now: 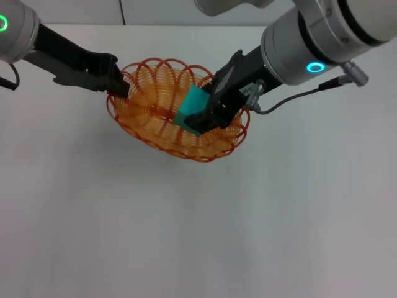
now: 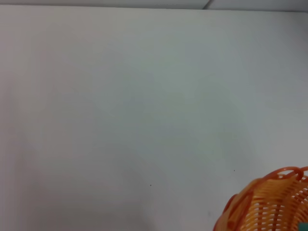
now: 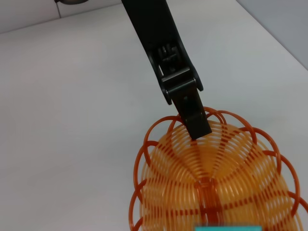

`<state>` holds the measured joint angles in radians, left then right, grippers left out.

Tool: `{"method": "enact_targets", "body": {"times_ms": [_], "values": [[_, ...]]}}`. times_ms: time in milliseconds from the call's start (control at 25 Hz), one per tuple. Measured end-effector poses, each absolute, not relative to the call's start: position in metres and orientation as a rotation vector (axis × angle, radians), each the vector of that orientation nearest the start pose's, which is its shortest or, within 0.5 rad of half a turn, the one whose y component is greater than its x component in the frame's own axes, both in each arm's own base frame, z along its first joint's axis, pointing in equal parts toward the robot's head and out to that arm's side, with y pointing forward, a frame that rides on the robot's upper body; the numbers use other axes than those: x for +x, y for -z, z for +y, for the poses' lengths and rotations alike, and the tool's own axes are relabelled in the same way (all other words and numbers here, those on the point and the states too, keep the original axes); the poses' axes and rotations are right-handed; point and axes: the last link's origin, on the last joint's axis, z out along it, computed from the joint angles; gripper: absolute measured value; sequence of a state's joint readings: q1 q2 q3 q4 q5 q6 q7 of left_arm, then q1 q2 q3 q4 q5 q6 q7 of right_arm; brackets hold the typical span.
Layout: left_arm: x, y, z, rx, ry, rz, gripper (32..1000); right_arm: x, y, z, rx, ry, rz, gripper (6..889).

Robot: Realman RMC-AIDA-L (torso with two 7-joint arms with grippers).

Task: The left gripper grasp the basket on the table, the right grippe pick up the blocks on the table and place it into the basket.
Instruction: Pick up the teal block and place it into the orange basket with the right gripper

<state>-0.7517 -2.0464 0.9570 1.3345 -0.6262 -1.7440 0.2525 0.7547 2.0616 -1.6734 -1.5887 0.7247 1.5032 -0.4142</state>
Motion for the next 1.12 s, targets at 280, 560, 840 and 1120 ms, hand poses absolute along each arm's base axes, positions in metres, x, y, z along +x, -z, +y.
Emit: {"method": "enact_targets", "body": {"times_ms": [280, 560, 840, 1120], "values": [[-0.156, -0.071, 0.382, -2.32, -0.05, -1.548, 71, 0.044, 0.034, 0.332, -2.837, 0.273, 0.443, 591], [-0.156, -0.071, 0.383, -2.32, -0.048, -1.547, 71, 0.048, 0.035, 0.337, -2.836, 0.287, 0.479, 597], [-0.156, -0.071, 0.383, -2.321, -0.049, -1.545, 70, 0.048, 0.032, 0.342, -2.823, 0.267, 0.503, 818], [-0.157, -0.071, 0.382, -2.318, -0.048, -1.548, 70, 0.048, 0.032, 0.341, -2.823, 0.265, 0.504, 875]]}}
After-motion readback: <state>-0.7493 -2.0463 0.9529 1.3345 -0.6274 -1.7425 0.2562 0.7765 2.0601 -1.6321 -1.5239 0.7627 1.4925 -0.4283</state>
